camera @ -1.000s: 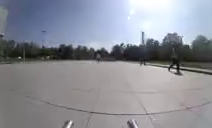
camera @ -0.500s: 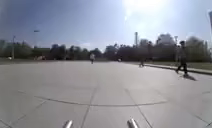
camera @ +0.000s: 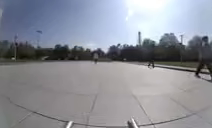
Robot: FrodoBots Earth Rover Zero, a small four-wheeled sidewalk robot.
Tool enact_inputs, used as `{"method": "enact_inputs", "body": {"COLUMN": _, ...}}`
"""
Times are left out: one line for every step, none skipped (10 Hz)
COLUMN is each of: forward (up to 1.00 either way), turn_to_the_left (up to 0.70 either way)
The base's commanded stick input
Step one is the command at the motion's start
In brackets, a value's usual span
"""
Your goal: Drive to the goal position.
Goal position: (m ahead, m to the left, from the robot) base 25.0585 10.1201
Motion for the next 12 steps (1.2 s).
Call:
{"method": "enact_inputs", "body": {"forward": 0.00, "turn_to_the_left": 0.00}}
{"method": "enact_inputs", "body": {"forward": 0.21, "turn_to_the_left": 0.00}}
{"method": "enact_inputs", "body": {"forward": 1.00, "turn_to_the_left": 0.00}}
{"method": "enact_inputs", "body": {"forward": 1.00, "turn_to_the_left": 0.00}}
{"method": "enact_inputs", "body": {"forward": 1.00, "turn_to_the_left": 0.00}}
{"method": "enact_inputs", "body": {"forward": 1.00, "turn_to_the_left": 0.00}}
{"method": "enact_inputs", "body": {"forward": 1.00, "turn_to_the_left": 0.00}}
{"method": "enact_inputs", "body": {"forward": 1.00, "turn_to_the_left": 0.00}}
{"method": "enact_inputs", "body": {"forward": 1.00, "turn_to_the_left": 0.00}}
{"method": "enact_inputs", "body": {"forward": 1.00, "turn_to_the_left": 0.00}}
{"method": "enact_inputs", "body": {"forward": 1.00, "turn_to_the_left": 0.00}}
{"method": "enact_inputs", "body": {"forward": 1.00, "turn_to_the_left": 0.00}}
